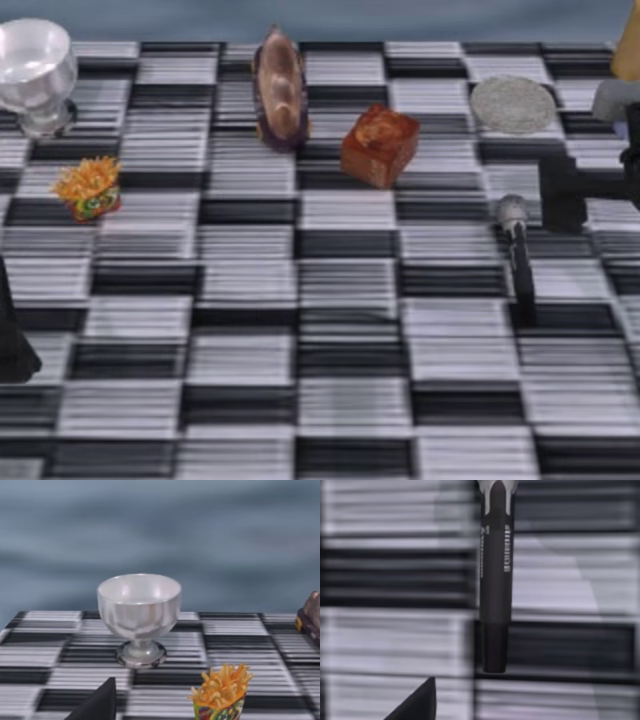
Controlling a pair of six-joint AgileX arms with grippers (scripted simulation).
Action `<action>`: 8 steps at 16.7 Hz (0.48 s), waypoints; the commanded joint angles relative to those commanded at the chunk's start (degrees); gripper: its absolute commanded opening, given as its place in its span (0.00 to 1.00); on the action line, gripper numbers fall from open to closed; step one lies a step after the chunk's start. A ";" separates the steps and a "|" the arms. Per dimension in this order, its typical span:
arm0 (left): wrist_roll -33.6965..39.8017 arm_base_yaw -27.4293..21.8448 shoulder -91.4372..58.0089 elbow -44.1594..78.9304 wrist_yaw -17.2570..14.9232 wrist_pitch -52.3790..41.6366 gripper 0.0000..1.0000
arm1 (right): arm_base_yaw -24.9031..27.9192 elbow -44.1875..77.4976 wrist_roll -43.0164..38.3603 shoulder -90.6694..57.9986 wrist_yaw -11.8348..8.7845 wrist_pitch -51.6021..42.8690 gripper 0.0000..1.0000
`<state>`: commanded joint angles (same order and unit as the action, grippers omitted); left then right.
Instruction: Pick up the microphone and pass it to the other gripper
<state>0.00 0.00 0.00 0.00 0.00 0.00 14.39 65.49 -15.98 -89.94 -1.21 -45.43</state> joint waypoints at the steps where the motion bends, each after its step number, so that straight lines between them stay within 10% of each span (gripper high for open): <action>1: 0.00 0.00 0.00 0.00 0.00 0.00 1.00 | 0.70 3.23 -0.78 -4.17 -0.08 -2.12 1.00; 8: 0.00 0.00 0.00 0.00 0.00 0.00 1.00 | 3.60 17.11 -3.97 -21.49 -0.40 -10.37 1.00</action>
<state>0.00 0.00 0.00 0.00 0.00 0.00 17.99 82.60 -19.95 -111.43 -1.61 -55.80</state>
